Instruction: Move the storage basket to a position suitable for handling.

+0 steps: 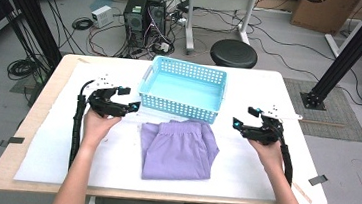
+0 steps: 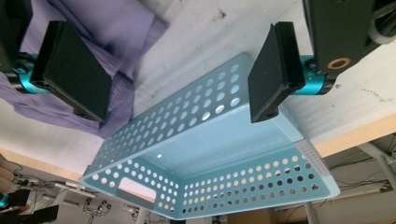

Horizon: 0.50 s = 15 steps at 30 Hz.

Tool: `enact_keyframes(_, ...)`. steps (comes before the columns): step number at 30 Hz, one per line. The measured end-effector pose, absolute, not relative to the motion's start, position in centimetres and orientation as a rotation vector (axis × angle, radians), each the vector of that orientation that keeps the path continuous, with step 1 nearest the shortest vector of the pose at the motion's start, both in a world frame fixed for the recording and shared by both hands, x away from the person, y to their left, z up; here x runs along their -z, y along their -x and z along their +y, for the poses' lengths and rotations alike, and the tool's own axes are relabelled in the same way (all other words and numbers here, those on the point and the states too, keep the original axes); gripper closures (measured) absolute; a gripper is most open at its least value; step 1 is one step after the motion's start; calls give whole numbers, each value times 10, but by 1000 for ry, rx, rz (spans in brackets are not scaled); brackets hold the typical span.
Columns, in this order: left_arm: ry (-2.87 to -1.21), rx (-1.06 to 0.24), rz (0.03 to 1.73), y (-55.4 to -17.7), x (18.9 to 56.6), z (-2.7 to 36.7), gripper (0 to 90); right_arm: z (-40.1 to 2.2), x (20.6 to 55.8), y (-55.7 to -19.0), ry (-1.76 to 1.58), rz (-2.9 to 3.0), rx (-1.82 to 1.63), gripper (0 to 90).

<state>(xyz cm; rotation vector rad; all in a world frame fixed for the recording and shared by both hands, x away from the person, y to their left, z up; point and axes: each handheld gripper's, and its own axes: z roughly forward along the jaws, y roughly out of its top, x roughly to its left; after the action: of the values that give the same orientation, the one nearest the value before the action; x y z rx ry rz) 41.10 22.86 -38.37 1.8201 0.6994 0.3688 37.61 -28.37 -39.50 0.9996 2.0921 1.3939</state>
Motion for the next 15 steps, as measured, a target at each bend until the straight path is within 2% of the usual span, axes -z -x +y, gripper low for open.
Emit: enact_keyframes(15,-1869,-332,738,-453,406,223,174,-247,415,-405,-1002,2179,-1305,214)
